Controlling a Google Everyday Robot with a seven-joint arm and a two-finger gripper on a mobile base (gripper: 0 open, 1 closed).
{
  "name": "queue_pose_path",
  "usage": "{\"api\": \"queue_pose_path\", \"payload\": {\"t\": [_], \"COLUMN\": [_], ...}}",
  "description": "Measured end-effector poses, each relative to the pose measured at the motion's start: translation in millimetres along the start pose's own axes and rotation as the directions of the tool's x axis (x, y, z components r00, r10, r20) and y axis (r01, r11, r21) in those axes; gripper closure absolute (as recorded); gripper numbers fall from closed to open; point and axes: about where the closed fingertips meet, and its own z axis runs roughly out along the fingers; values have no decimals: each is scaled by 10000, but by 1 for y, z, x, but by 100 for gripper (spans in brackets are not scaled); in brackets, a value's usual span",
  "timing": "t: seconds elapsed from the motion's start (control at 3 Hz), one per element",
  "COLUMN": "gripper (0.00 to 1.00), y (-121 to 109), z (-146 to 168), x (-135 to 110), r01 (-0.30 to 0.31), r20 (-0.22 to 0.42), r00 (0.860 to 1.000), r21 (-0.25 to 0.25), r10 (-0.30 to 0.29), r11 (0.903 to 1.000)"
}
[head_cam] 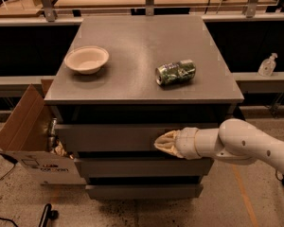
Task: Close top drawer
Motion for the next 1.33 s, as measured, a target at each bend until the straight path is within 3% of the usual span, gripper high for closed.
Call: {"api": "queue_pose_path", "payload": {"t": [0.67,1.0,1.33], "gripper": [100,100,100], "y": [3,39,76], "z": [2,-1,7], "x": [4,-17,-34], "r01": [-182,83,307], "r20": [593,1193,1221], "r00": [9980,9929,9924], "r21": [-254,-640,-1040], "r10": [196,-6,-179], "r11": [9995,9979,9941]}}
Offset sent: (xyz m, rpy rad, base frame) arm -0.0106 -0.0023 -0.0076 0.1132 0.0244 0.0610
